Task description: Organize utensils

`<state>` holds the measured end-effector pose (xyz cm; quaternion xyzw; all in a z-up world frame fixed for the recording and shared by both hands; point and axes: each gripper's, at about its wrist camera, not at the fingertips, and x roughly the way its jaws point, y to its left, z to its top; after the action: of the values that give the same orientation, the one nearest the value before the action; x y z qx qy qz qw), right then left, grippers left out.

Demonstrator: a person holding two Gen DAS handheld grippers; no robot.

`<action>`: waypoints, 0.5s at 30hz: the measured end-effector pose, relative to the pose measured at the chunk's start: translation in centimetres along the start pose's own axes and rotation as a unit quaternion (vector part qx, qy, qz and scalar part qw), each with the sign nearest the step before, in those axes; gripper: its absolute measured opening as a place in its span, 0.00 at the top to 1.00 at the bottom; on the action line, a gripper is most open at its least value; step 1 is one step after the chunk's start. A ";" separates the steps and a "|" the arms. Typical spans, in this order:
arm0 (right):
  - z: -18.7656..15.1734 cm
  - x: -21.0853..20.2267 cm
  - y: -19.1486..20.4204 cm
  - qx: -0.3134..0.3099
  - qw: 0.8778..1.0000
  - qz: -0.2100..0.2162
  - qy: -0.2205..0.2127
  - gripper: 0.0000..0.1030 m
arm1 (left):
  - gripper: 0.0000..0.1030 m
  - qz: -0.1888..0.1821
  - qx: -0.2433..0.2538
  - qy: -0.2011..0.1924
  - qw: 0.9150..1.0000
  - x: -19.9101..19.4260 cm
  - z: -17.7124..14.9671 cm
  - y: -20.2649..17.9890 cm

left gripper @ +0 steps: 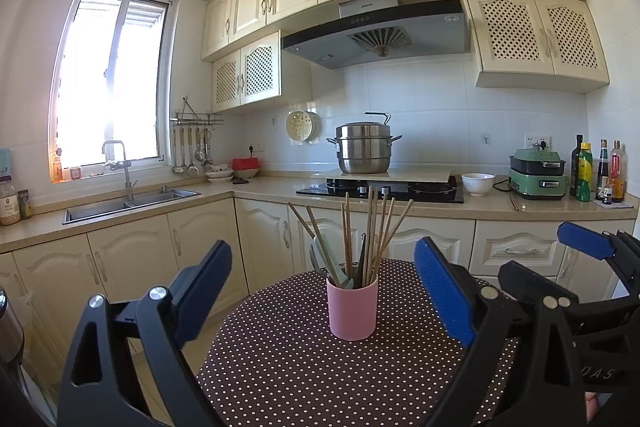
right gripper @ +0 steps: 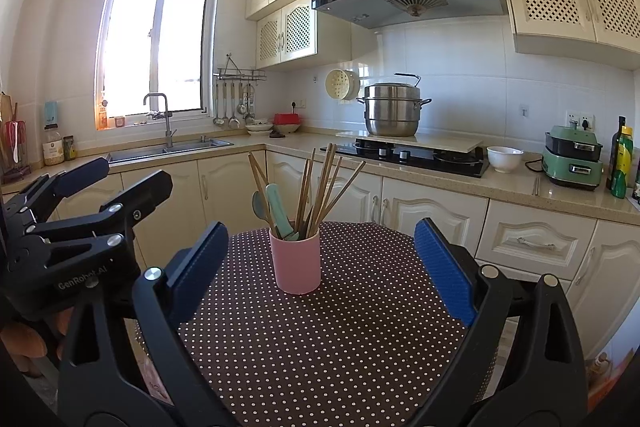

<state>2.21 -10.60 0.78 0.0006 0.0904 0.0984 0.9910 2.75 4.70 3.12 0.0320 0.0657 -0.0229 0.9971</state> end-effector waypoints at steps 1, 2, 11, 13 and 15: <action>0.0 0.0 0.0 0.000 1.000 0.000 0.000 0.10 | 0.12 0.000 0.000 0.000 1.000 0.0 0.0 -0.1; 0.0 0.0 0.0 0.000 1.000 0.000 0.000 0.10 | 0.12 0.000 0.000 0.000 1.000 0.0 0.0 -0.1; 0.0 0.2 -0.3 0.002 1.000 0.000 0.002 0.10 | 0.12 0.001 0.002 0.003 1.000 0.2 0.1 -0.3; 0.0 0.3 -0.3 0.003 1.000 0.000 0.003 0.10 | 0.12 0.001 0.002 0.004 1.000 0.4 0.1 -0.3; 0.0 0.4 -0.3 0.004 1.000 -0.001 0.004 0.10 | 0.12 0.001 0.002 0.005 1.000 0.6 0.2 -0.3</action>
<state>2.68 -10.82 0.68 0.0040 0.0943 0.0975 0.9908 3.37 4.33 3.20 0.0339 0.0707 -0.0221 0.9967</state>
